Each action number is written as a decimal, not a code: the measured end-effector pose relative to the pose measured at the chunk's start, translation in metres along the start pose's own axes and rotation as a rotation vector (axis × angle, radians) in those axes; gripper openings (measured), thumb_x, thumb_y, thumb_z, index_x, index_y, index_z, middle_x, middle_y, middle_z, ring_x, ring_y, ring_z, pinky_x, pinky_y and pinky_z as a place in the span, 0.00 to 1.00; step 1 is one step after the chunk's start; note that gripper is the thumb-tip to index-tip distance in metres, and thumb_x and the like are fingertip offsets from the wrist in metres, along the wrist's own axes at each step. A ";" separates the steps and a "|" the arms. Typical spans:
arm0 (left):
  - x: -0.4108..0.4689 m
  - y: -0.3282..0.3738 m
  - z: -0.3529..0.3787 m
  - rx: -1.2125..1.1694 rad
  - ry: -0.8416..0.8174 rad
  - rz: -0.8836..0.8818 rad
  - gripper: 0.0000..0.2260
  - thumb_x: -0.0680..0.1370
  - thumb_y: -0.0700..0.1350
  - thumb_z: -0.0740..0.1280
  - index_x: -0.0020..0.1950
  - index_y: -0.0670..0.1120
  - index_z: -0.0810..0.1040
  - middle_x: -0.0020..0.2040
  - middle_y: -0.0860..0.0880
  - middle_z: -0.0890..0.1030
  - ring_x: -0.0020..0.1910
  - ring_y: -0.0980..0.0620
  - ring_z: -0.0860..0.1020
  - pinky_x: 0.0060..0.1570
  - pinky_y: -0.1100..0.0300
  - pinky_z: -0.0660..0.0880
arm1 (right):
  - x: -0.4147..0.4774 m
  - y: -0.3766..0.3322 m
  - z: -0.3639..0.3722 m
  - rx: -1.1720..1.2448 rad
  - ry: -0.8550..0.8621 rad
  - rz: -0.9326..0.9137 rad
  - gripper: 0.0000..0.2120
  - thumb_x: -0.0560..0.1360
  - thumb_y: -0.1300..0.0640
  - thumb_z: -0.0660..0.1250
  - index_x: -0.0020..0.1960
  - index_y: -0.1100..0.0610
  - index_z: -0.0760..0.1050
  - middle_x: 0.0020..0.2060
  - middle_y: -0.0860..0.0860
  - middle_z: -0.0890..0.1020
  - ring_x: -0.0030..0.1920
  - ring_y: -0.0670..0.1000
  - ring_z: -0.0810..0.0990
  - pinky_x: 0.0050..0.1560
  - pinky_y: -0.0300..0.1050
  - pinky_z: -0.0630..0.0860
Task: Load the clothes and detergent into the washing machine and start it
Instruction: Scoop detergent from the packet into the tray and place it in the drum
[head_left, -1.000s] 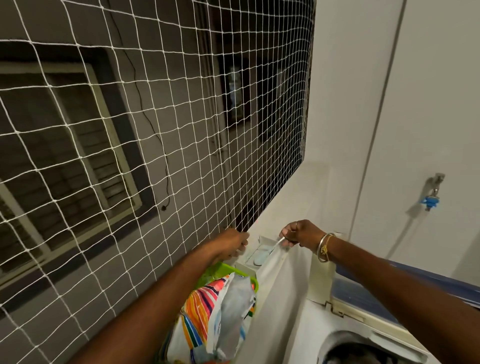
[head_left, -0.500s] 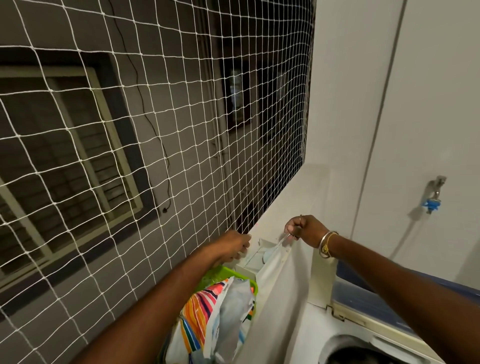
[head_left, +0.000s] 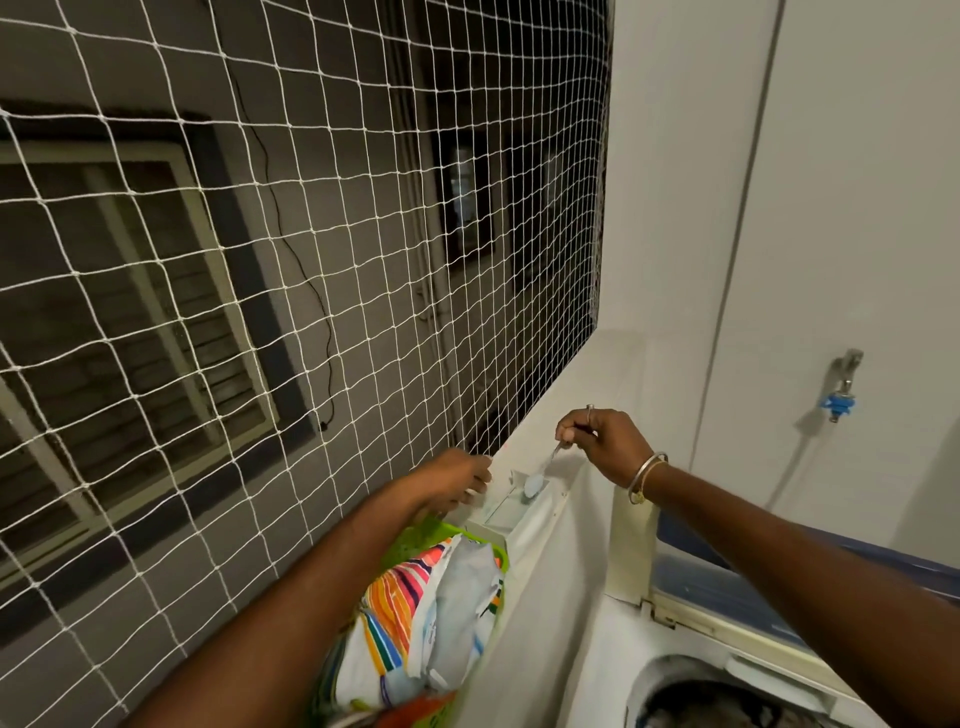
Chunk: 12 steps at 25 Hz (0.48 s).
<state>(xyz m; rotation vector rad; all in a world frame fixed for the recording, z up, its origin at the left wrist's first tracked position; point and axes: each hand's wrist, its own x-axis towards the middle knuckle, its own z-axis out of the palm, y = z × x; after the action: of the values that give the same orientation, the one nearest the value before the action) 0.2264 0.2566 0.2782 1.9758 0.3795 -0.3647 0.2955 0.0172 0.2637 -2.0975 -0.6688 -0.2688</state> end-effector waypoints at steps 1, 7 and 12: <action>-0.007 0.002 -0.001 -0.006 -0.003 0.009 0.08 0.80 0.49 0.63 0.47 0.47 0.79 0.42 0.49 0.79 0.35 0.53 0.73 0.36 0.61 0.62 | -0.002 -0.002 -0.002 0.004 0.023 0.015 0.09 0.77 0.65 0.66 0.43 0.56 0.83 0.36 0.48 0.85 0.39 0.42 0.81 0.45 0.29 0.74; -0.049 0.005 -0.001 -0.103 -0.026 0.088 0.13 0.83 0.50 0.59 0.51 0.44 0.79 0.48 0.47 0.81 0.38 0.52 0.75 0.35 0.61 0.64 | -0.025 -0.024 -0.021 0.249 0.123 0.154 0.06 0.78 0.63 0.67 0.48 0.63 0.83 0.36 0.59 0.85 0.35 0.44 0.82 0.39 0.38 0.77; -0.072 0.007 0.000 -0.198 -0.002 0.182 0.13 0.83 0.49 0.61 0.56 0.42 0.79 0.47 0.47 0.81 0.38 0.52 0.75 0.36 0.61 0.66 | -0.067 -0.075 -0.037 0.417 0.075 0.218 0.07 0.78 0.60 0.68 0.49 0.62 0.83 0.37 0.59 0.86 0.34 0.46 0.80 0.36 0.35 0.75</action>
<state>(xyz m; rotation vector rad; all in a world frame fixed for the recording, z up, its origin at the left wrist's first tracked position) 0.1644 0.2469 0.3138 1.7992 0.2227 -0.2047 0.2008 -0.0027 0.3092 -1.7309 -0.4045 -0.0751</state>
